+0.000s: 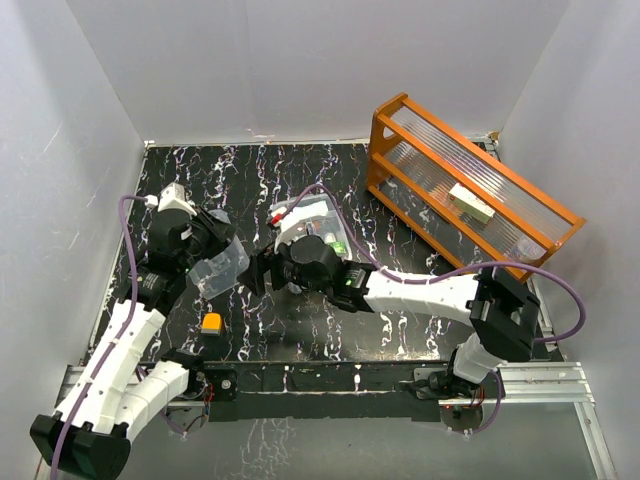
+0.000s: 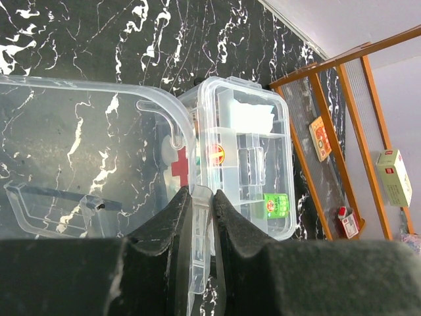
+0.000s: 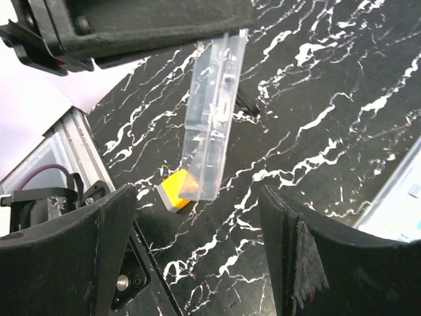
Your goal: Organize the medicine kit
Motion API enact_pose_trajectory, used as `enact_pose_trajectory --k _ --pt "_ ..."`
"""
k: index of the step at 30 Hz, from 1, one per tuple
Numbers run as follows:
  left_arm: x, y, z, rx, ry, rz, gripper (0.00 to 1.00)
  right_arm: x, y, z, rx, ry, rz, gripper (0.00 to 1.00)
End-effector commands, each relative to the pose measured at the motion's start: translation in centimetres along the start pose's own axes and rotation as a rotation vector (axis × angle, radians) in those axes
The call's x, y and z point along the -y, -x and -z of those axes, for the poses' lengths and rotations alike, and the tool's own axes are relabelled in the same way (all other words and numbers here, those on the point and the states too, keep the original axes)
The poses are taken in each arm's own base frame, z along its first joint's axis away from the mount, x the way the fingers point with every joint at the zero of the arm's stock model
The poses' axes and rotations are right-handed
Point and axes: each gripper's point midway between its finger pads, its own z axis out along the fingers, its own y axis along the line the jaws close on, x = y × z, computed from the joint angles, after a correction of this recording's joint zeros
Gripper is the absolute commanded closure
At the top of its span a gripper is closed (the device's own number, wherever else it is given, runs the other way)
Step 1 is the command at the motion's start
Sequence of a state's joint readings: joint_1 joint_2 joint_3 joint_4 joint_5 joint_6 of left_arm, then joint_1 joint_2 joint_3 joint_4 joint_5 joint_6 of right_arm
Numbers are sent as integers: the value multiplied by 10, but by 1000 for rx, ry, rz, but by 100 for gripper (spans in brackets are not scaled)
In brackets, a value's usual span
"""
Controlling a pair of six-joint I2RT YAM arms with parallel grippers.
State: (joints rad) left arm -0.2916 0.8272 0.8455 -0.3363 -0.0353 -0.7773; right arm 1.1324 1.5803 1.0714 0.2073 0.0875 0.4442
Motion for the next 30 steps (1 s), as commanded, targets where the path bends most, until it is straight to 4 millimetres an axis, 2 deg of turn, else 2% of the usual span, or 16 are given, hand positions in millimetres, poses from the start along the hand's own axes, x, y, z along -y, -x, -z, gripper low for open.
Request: enact_pose_trajectory --k 1,8,13,17,19,24,30 --pt "13 5 12 7 -52 17 91 -27 28 -8 109 109 14 30" --pt "12 7 18 19 -48 28 91 -28 34 -20 129 107 14 40" --pt "13 9 22 20 -49 30 90 -26 38 -25 139 82 5 54" --pt "15 9 24 18 -53 33 89 -22 48 -26 171 52 41 60" --pt "16 10 26 19 -55 36 88 -19 52 -27 181 36 66 69" --pt "22 16 32 24 -64 31 71 -3 65 -23 233 -57 124 81" --pt "33 27 39 15 -63 4 42 10 90 -9 318 -138 252 85"
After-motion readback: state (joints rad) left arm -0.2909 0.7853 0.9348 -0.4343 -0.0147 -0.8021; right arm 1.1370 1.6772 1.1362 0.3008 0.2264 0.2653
